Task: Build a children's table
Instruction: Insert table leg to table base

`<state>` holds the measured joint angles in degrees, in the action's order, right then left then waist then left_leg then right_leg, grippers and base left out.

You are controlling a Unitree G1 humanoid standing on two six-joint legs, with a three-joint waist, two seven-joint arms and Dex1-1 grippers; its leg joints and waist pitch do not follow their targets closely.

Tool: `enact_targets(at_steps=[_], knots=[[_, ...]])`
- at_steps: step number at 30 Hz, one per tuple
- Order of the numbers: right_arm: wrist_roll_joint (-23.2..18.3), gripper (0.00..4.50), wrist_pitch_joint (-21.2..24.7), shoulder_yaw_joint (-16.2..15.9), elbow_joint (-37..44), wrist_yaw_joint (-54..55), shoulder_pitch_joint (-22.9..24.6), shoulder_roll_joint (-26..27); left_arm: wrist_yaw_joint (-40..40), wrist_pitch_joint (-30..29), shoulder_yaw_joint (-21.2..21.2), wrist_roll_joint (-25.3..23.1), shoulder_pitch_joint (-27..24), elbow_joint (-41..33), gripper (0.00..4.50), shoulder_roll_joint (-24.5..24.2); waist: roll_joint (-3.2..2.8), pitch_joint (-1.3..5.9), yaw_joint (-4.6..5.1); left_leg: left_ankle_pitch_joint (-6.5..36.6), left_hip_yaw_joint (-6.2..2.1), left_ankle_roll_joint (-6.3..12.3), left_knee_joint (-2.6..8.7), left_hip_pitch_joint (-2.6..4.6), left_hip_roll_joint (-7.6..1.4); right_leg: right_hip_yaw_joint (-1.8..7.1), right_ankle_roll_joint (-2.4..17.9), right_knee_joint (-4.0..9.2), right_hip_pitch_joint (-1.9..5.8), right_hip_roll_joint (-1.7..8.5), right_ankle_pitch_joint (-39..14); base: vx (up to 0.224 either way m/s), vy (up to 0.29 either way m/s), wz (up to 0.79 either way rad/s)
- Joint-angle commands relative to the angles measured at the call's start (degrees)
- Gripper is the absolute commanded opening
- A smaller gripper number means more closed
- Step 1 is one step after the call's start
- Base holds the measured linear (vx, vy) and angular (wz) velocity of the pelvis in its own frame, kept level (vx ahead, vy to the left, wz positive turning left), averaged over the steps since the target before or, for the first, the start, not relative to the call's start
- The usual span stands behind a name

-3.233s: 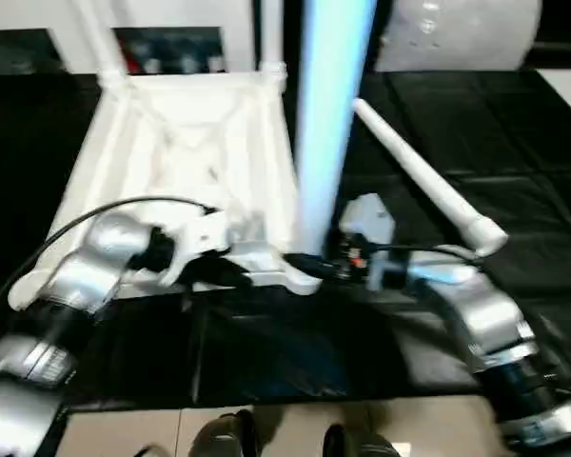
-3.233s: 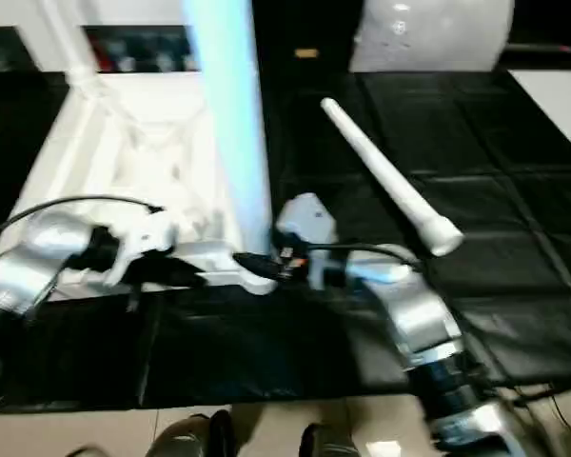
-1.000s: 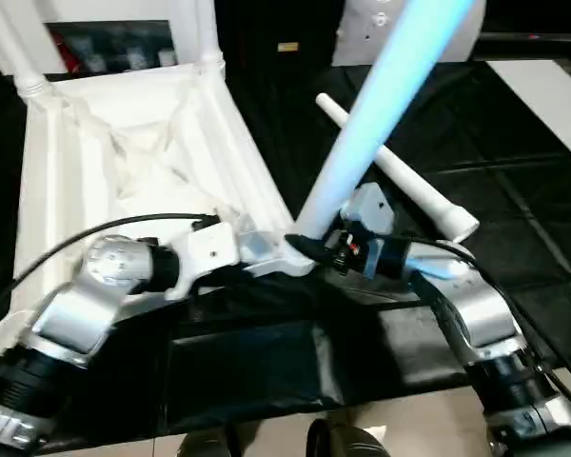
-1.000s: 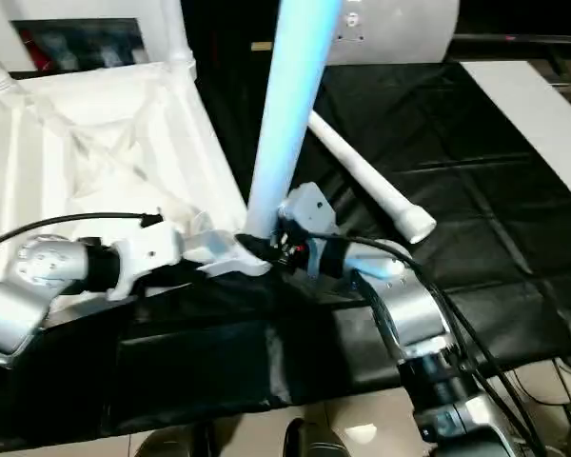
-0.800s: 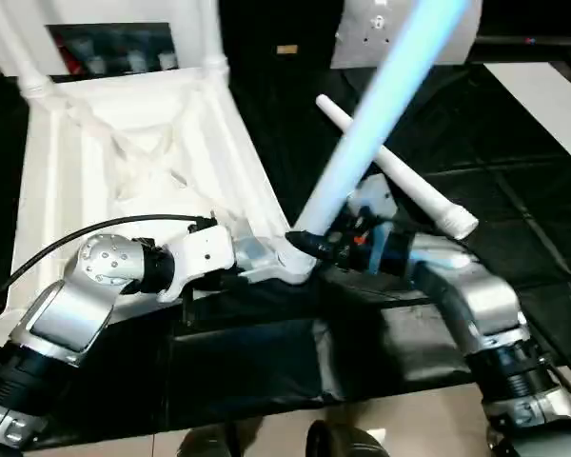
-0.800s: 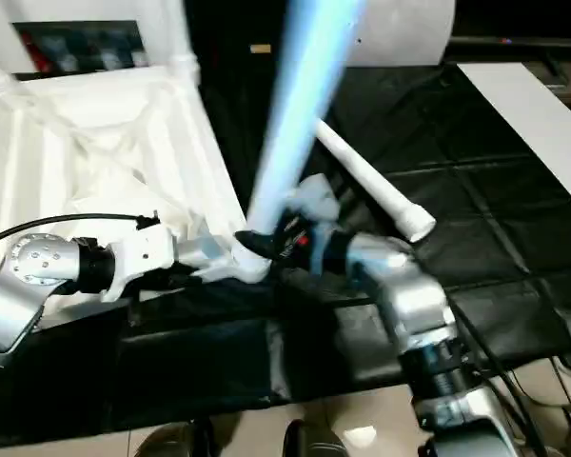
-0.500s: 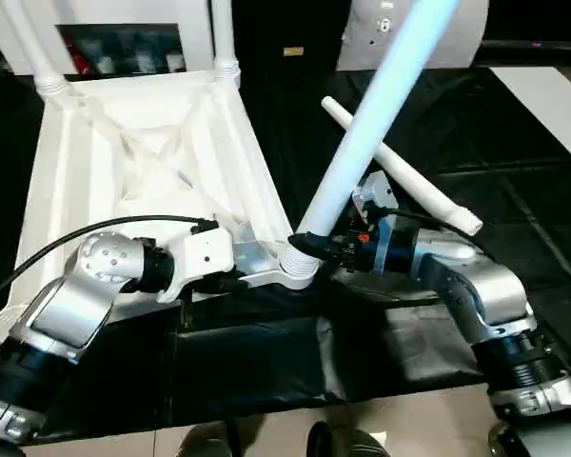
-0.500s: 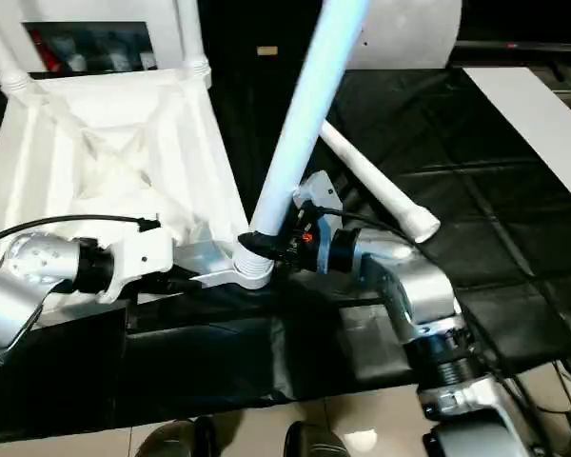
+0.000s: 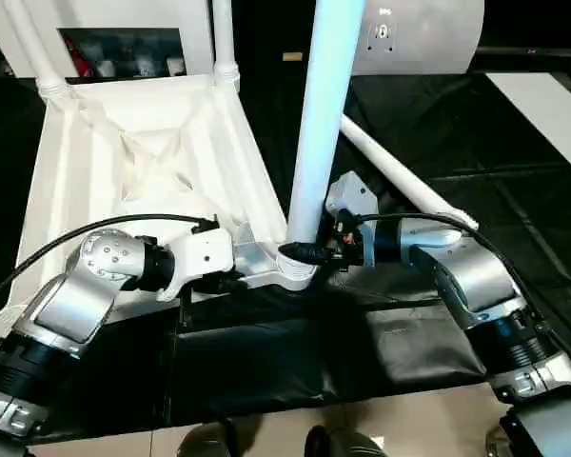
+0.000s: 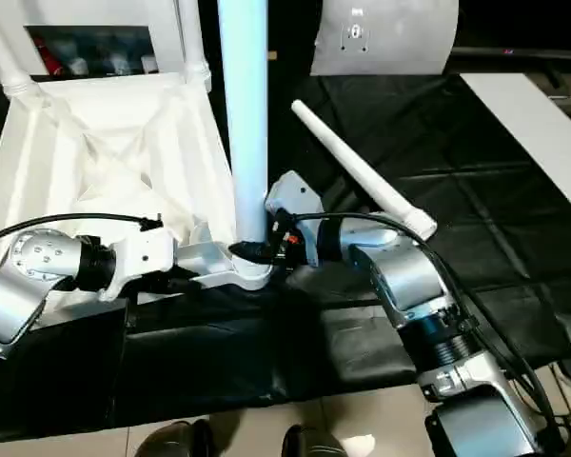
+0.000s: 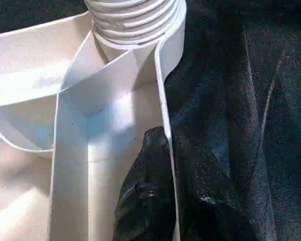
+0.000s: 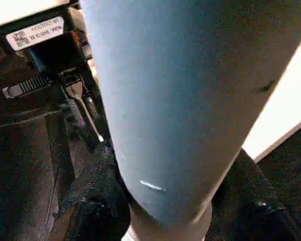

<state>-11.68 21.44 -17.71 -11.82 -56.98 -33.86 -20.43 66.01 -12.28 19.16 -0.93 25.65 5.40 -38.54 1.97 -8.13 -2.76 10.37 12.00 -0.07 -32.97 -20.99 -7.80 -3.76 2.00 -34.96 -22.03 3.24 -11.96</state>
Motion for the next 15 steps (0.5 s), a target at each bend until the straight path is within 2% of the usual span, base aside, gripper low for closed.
enact_targets(at_steps=[1, 5, 6, 8, 9, 10, 11, 12, 13, 14, 15], knots=[[2.6, 1.91, 2.9, -5.6, -4.9, -1.9, 4.4, -0.8, 3.7, 2.1, 3.0, -0.4, 0.5, -0.8, 0.00, -0.1, -0.91, 2.37, 0.14, 16.5, -3.56, -1.26, 4.46, 1.57, -6.49, 4.82, 12.0, 4.99, 0.80, 7.05, -19.5, 0.000, 0.000, 0.00], [2.1, 1.91, 1.6, -5.1, -6.1, -3.2, 5.1, -0.7, 4.4, 2.4, 2.7, 0.4, 1.0, -0.5, 0.00, 0.3, -0.81, 2.53, 0.06, 13.7, -3.39, -0.28, 4.43, 1.35, -6.44, 4.82, 12.8, 4.60, 1.02, 6.93, -15.2, 0.000, 0.000, 0.00], [1.6, 1.91, 1.0, -5.3, -5.8, -4.7, 5.9, -1.1, 5.2, 2.4, 2.3, 1.8, 1.9, 0.0, 0.00, 1.1, -1.00, 2.26, -0.02, 13.8, -3.36, -0.07, 4.52, 1.36, -6.40, 4.80, 12.9, 4.70, 0.92, 6.85, -14.8, 0.000, 0.000, 0.00], [1.5, 1.91, 0.9, -5.5, -5.4, -5.5, 6.4, -1.4, 5.6, 2.6, 2.1, 2.4, 2.6, 0.6, 0.00, 1.7, -0.95, 2.34, -0.19, 13.7, -3.27, 0.13, 4.42, 1.53, -6.38, 4.82, 13.1, 4.74, 0.97, 6.91, -14.5, 0.000, 0.000, 0.00], [1.5, 1.91, 0.7, -5.9, -4.7, -6.3, 7.0, -1.7, 5.9, 2.8, 2.2, 2.6, 3.2, 1.3, 0.00, 2.0, -1.10, 2.00, -0.37, 14.0, -3.29, 0.26, 4.62, 1.45, -6.48, 4.83, 13.2, 4.79, 0.84, 6.81, -14.1, 0.000, 0.000, 0.00], [1.5, 1.91, 0.5, -6.1, -4.3, -6.7, 7.3, -1.9, 6.1, 2.9, 2.2, 2.6, 3.5, 1.7, 0.00, 2.1, -1.03, 2.01, -0.42, 14.3, -3.39, 0.10, 4.66, 1.43, -6.54, 4.80, 13.3, 4.71, 0.93, 6.94, -14.4, 0.000, 0.000, 0.00], [1.4, 1.91, 0.7, -6.3, -3.6, -6.9, 7.8, -2.0, 6.2, 3.3, 2.3, 2.4, 4.3, 2.7, 0.00, 2.4, -1.30, 1.76, -0.52, 14.7, -3.49, 0.02, 4.77, 1.40, -6.56, 4.81, 13.1, 4.78, 0.84, 6.98, -14.8, 0.000, 0.000, 0.00], [1.4, 1.91, 0.8, -6.5, -3.1, -6.8, 8.2, -1.9, 6.0, 3.6, 2.2, 2.3, 5.3, 4.1, 0.00, 3.0, -1.16, 1.74, -0.49, 15.5, -3.45, -0.15, 4.85, 1.57, -6.59, 4.83, 12.9, 4.99, 0.79, 6.93, -15.9, 0.000, 0.000, 0.00], [1.3, 1.91, 1.2, -6.7, -2.5, -6.6, 8.6, -1.7, 5.9, 3.9, 2.0, 2.2, 6.3, 5.4, 0.00, 3.6, -1.51, 1.50, -0.69, 16.1, -3.54, -0.48, 4.93, 1.57, -6.61, 4.90, 12.8, 5.00, 0.66, 7.08, -16.4, 0.000, 0.000, 0.00], [1.6, 1.91, 1.2, -7.0, -1.8, -6.2, 9.3, -1.5, 5.8, 4.5, 1.9, 1.8, 7.6, 7.3, 0.00, 4.0, -1.42, 1.43, -0.82, 17.0, -3.55, -0.72, 4.99, 1.68, -6.63, 4.93, 12.4, 5.20, 0.67, 7.11, -17.1, 0.000, 0.000, 0.00], [2.1, 1.91, 0.9, -7.4, -1.6, -5.7, 9.7, -1.2, 5.9, 4.9, 1.9, 1.4, 8.5, 8.6, 0.00, 4.0, -1.66, 1.23, -0.93, 17.5, -3.64, -0.82, 5.11, 1.70, -6.65, 4.94, 12.3, 5.28, 0.57, 7.15, -17.8, 0.000, 0.000, 0.00]])
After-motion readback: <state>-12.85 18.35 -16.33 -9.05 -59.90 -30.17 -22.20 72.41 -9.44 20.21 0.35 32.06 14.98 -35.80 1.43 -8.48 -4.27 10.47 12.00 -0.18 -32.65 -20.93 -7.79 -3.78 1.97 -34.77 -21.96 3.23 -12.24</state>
